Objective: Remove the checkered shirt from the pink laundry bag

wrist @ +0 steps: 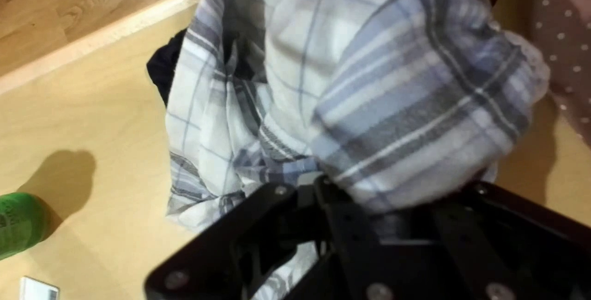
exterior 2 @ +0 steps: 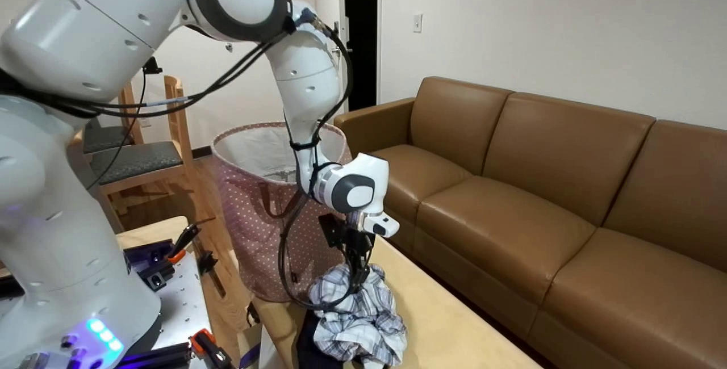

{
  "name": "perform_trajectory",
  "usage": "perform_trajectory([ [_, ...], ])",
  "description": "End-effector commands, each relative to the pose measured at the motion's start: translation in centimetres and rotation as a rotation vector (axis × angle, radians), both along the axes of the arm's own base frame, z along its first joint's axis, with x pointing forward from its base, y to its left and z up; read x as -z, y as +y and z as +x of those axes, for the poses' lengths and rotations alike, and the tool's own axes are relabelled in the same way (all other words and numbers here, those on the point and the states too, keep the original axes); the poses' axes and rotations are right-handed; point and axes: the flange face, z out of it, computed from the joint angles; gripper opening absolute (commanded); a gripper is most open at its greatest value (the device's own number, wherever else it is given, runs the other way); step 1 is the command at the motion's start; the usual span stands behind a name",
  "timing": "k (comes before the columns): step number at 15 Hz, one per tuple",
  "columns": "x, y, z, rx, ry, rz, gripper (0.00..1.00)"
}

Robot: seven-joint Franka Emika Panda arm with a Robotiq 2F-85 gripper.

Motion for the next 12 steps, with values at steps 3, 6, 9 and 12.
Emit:
perform_trajectory([
  [3,7.0,-2.2,1.4,-0.182,-0.091,0.017,0.12],
  [6,8.5,-3.3,1.9,-0.285,-0.162,0.026,0.11],
  [9,8.6,-3.9,2.0,-0.351,-0.202,0.055,0.51],
  [12,8.1,-4.0,1.9,-0.383,-0.181,0.145,0.69],
])
